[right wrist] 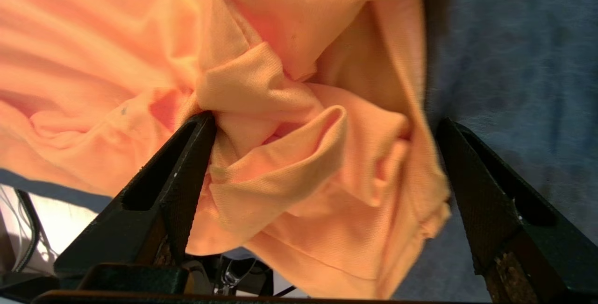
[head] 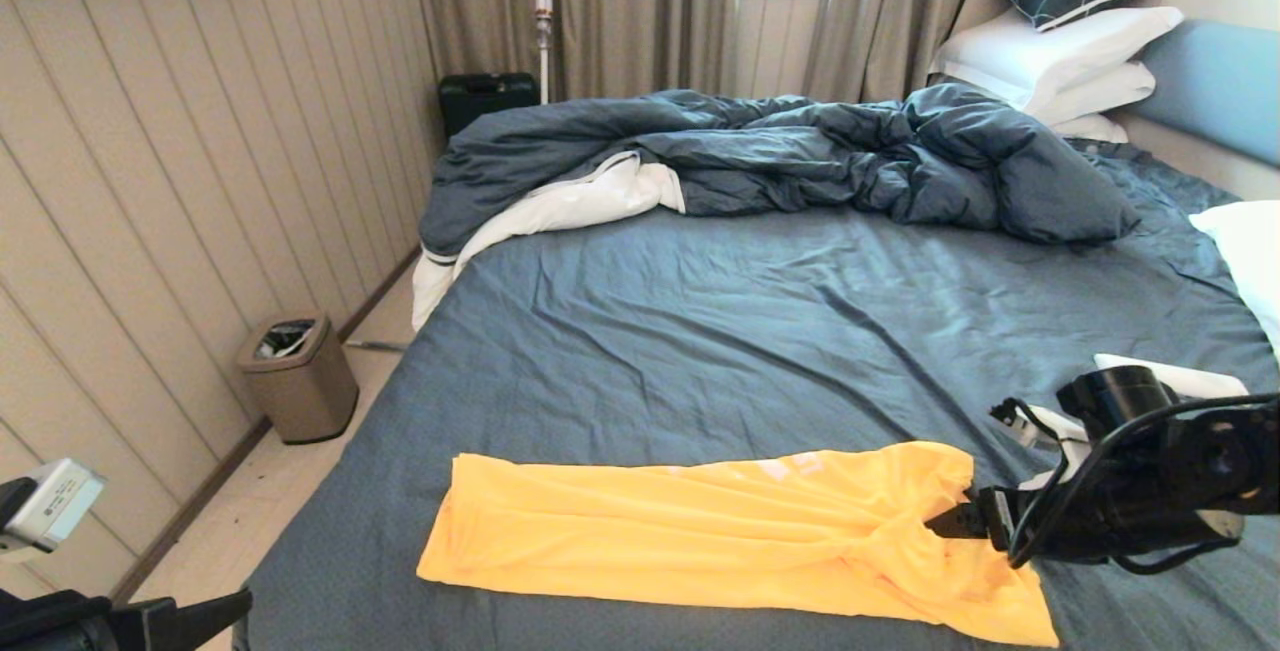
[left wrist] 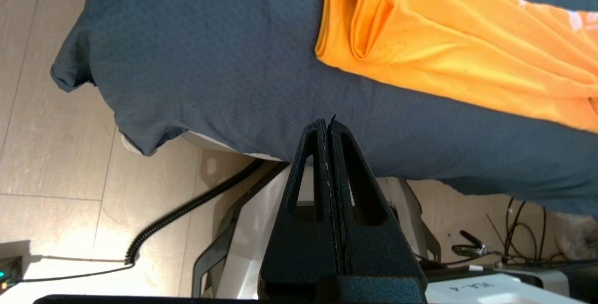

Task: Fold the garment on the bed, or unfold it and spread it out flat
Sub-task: Fold the yellow T-shirt

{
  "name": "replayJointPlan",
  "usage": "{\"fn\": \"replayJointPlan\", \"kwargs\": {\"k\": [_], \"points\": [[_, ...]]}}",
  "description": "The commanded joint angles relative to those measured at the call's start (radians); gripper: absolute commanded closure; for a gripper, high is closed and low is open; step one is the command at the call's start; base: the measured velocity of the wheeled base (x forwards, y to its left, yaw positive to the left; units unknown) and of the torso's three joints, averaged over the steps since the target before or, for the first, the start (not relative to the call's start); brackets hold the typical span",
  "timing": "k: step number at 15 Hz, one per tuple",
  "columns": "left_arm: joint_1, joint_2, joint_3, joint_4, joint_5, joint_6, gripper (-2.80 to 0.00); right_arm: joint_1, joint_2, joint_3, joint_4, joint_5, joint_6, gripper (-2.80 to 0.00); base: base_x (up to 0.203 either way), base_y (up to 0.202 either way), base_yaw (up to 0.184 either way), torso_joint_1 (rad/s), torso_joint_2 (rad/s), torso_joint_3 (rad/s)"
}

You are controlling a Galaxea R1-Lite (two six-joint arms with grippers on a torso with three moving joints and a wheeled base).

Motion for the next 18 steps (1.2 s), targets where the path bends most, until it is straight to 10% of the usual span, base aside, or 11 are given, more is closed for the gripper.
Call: {"fn": "replayJointPlan", "kwargs": {"k": [1,2,3,4,18], "points": [[-0.001,0.002,0.001,0.0,-0.001,-0.004,0.0,0.013,0.001,0.003,0.0,0.002,0.001,-2.8,0.0,0.0,0.0,0.0,0.0,0.0],[-0.001,0.005,0.003,0.0,-0.002,-0.004,0.0,0.014,0.003,0.004,0.0,0.003,0.004,-2.8,0.0,0.0,0.0,0.0,0.0,0.0],[-0.001,0.007,0.003,0.0,-0.005,-0.005,0.0,0.016,0.01,0.005,-0.001,0.001,0.007,-0.67,0.0,0.0,0.0,0.0,0.0,0.0],[0.0,0.005,0.005,0.0,-0.013,-0.005,0.0,0.016,0.012,0.009,-0.001,0.001,0.007,0.0,0.0,0.0,0.0,0.0,0.0,0.0],[-0.001,0.002,0.019,0.0,-0.019,-0.005,0.0,-0.128,-0.011,0.013,-0.001,-0.002,-0.03,0.0,0.0,0.0,0.0,0.0,0.0,0.0]]}}
